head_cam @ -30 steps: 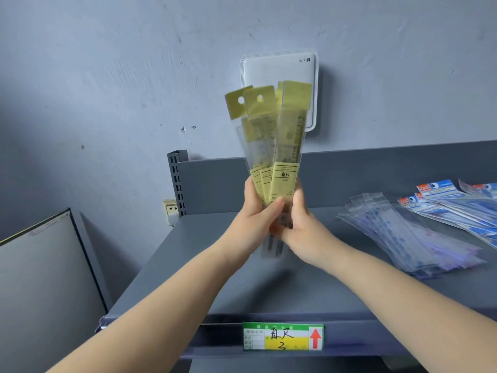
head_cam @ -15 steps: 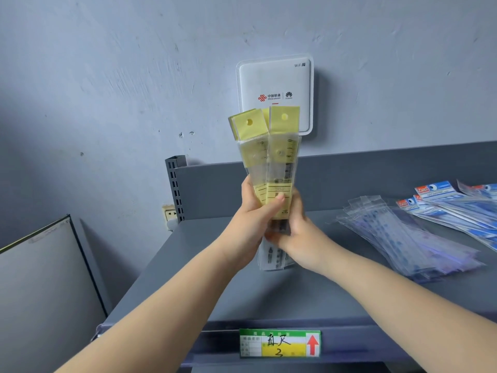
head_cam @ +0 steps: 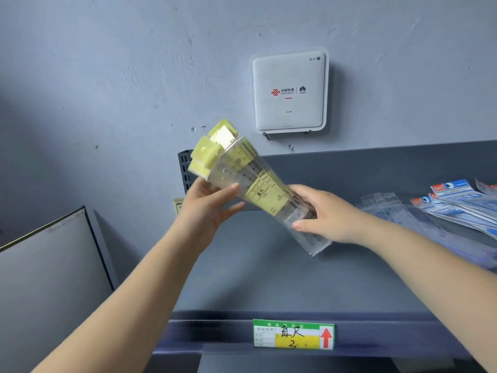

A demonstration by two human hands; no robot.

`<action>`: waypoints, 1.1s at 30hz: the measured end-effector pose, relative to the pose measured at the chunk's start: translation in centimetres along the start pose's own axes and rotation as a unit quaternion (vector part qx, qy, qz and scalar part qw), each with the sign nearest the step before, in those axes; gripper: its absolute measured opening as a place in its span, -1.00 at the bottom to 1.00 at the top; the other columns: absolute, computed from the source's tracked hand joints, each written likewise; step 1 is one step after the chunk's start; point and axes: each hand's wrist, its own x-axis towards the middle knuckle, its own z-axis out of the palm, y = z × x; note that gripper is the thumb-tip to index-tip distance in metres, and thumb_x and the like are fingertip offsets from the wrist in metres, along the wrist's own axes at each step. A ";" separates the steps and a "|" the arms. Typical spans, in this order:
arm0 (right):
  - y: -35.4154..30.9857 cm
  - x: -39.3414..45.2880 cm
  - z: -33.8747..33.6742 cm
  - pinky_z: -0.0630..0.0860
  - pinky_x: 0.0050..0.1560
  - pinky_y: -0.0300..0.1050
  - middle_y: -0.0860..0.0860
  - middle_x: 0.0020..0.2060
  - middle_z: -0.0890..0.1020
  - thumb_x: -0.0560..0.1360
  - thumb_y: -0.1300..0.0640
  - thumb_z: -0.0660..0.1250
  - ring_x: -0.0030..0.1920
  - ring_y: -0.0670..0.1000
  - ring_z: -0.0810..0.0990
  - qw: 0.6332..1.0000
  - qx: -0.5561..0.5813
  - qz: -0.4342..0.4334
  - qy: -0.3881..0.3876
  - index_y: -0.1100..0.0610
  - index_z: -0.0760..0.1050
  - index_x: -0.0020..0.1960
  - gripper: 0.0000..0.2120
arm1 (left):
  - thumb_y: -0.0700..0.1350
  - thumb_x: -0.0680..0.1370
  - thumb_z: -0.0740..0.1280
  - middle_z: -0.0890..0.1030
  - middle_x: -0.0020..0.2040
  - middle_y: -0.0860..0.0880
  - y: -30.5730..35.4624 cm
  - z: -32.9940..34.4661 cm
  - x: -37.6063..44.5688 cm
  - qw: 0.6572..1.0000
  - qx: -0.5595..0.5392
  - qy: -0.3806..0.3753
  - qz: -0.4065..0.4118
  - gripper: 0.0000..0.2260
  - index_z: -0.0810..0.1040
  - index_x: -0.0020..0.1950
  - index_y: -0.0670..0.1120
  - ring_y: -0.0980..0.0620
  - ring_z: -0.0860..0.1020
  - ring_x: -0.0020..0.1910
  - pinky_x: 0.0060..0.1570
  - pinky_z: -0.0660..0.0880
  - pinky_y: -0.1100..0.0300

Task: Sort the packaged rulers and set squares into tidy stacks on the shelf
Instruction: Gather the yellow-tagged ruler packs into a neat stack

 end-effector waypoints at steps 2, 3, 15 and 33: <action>0.1 0.2 -0.5 0.43 0.18 -0.17 -0.11 0.18 0.55 0.45 0.21 0.36 0.13 -0.07 0.54 0.999 -0.044 -0.001 -0.032 -0.07 0.24 0.43 -0.38 | -0.30 0.35 0.45 0.65 -0.14 0.01 0.3 -2.3 -0.3 0.999 0.020 0.043 0.011 -0.65 0.46 0.07 -0.11 0.05 0.65 -0.09 0.00 0.59 0.05; 0.1 0.3 -0.8 0.45 0.15 -0.16 -0.10 0.16 0.56 0.45 0.21 0.36 0.09 -0.06 0.55 0.997 -0.069 0.000 -0.045 -0.09 0.24 0.43 -0.38 | -0.27 0.30 0.47 0.62 -0.01 -0.04 0.4 -3.3 -0.5 0.996 0.049 0.078 0.012 -0.53 0.42 0.16 -0.10 0.00 0.62 0.00 0.05 0.57 0.03; 0.1 1.0 1.8 0.45 0.08 -0.14 -0.16 0.32 0.42 0.52 0.12 0.22 0.01 -0.16 0.46 0.944 -0.293 -0.021 -0.153 -0.18 0.13 0.47 -0.42 | 0.02 0.31 0.54 0.32 0.38 0.16 -0.4 -6.4 -1.1 0.822 0.556 -0.106 0.058 -0.22 0.25 0.44 0.07 0.15 0.25 0.39 0.27 0.17 0.33; 1.4 1.0 2.5 0.35 0.26 -0.10 -0.11 0.31 0.42 0.50 0.06 0.27 0.27 -0.04 0.41 0.952 -0.271 -0.020 -0.143 -0.10 0.11 0.48 -0.40 | 0.09 0.33 0.50 0.49 -0.25 0.09 -0.8 -1.8 3.4 0.603 0.746 -0.283 -0.019 -0.67 0.50 -0.05 -0.02 0.03 0.47 -0.24 -0.35 0.32 0.21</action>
